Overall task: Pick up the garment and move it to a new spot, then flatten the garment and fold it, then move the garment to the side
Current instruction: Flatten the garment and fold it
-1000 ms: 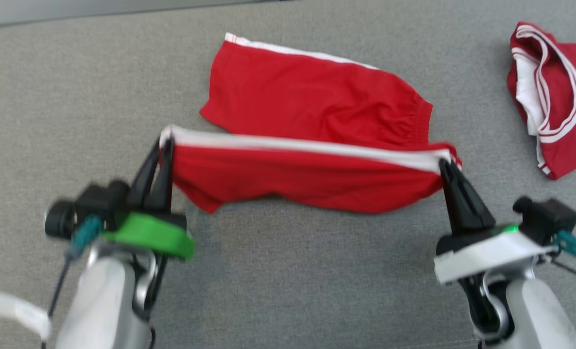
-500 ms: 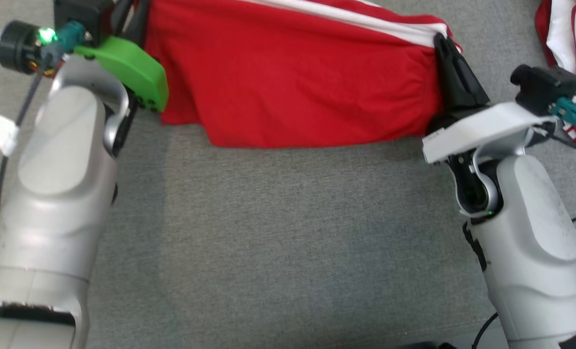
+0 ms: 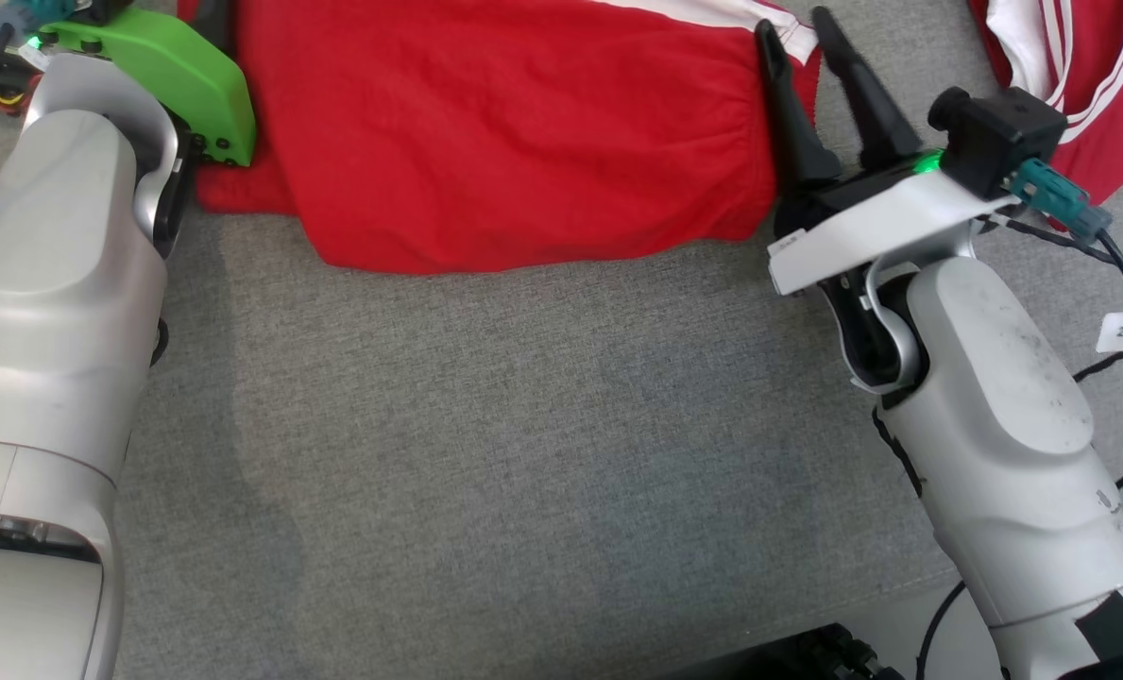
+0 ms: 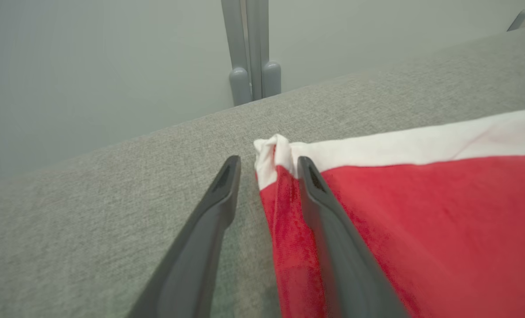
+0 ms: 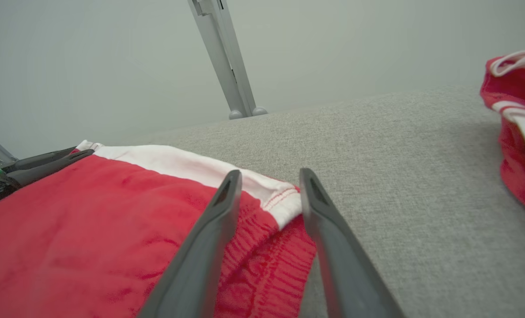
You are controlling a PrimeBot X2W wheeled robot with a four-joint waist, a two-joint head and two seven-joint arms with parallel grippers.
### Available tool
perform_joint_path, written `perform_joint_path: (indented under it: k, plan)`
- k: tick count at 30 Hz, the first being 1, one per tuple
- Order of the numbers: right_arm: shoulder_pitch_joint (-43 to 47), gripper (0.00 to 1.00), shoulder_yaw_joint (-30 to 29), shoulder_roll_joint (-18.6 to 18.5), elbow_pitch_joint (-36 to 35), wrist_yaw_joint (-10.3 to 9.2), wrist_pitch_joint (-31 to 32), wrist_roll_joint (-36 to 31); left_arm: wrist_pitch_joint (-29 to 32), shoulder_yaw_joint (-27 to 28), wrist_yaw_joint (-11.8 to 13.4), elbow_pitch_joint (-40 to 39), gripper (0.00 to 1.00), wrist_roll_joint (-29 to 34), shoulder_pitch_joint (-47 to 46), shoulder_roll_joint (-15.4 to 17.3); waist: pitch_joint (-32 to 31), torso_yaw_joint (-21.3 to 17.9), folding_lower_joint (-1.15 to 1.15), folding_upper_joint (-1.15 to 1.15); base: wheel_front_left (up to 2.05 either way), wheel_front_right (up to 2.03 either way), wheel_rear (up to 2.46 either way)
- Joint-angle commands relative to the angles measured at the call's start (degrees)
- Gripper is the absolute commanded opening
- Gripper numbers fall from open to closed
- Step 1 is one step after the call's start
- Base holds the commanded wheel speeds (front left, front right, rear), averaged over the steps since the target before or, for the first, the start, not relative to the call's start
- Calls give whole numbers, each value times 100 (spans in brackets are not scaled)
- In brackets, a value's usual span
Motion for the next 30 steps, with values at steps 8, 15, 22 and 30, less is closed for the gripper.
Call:
perform_joint_path:
  k: [8, 15, 22, 30]
  plan:
    - [719, 100, -360, -320, -1064, -8, -101, -403, -199, 505, 199, -464, 100, -473, 524, -2, -260, 283, 0, 0, 0, 0, 0]
    - [1468, 100, -825, -436, -1767, -8, -102, -780, -195, 1303, 916, -2602, 100, -159, 2118, -96, -609, 538, 0, 0, 0, 0, 0]
    - [2065, 100, -1028, -449, -1927, -8, -103, -874, -195, 1715, 1342, -4409, 100, 349, 3780, -287, -1003, 660, 0, 0, 0, 0, 0]
    - [2687, 100, -1156, -368, -1976, -8, -91, -879, -196, 1746, 1486, -5346, 100, 679, 5147, -392, -1478, 698, 0, 0, 0, 0, 0]
